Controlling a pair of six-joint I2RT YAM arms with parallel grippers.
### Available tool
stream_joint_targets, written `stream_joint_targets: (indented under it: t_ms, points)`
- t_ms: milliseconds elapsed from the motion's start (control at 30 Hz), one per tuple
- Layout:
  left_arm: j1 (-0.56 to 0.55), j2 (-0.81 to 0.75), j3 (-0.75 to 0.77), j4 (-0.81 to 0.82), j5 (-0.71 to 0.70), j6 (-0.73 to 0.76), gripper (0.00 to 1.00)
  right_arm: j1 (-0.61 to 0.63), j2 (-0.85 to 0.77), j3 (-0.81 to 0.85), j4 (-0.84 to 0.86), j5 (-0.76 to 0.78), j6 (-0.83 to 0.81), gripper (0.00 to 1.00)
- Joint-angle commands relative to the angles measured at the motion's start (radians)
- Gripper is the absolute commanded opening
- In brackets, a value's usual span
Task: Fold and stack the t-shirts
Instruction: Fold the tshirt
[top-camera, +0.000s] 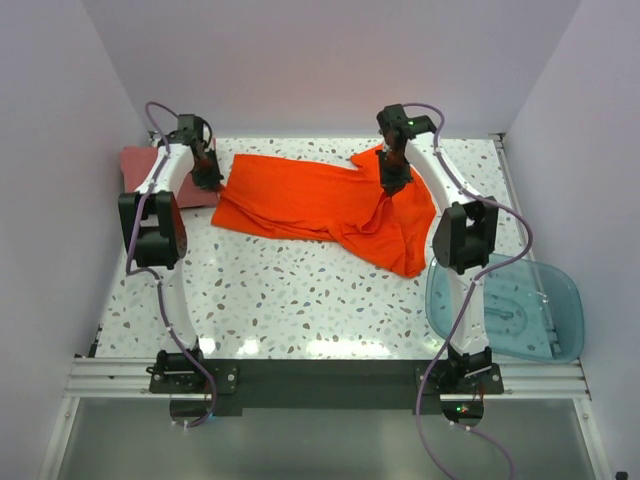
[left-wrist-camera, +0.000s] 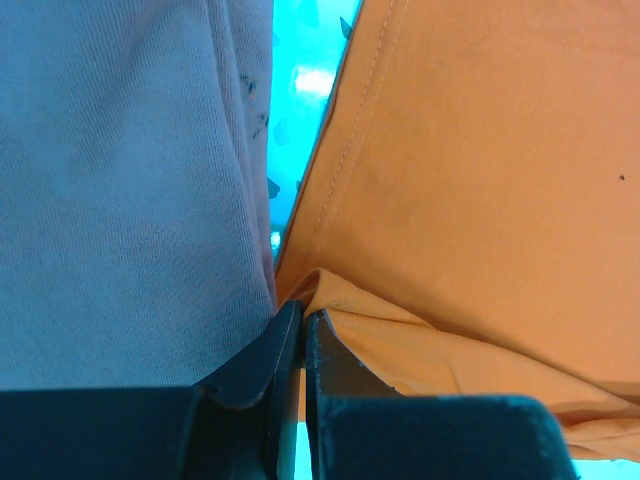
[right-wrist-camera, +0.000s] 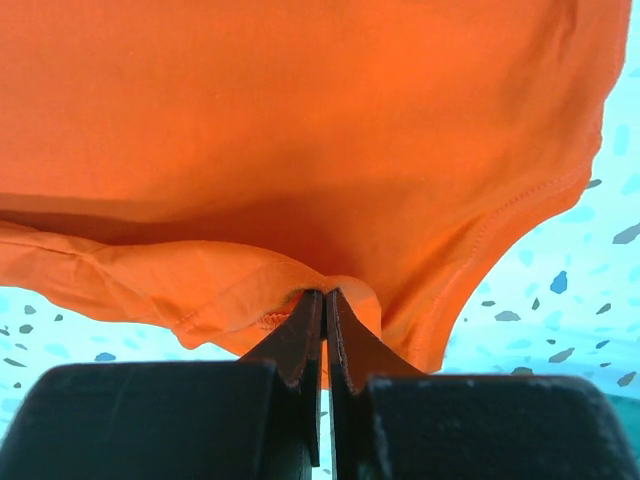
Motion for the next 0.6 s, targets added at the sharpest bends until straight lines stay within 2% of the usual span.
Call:
stream_joint_targets:
  t_ms: [0,567]
  points:
    - [0.015,0.012,0.052,-0.009,0.009,0.004,0.0,-0.007,-0.012,0.04,-0.031,0.021,-0.026,0.0]
    - [0.015,0.123,0.191,-0.018,0.114,-0.02,0.0,-0.045,0.034,0.083,-0.037,0.02,-0.029,0.0]
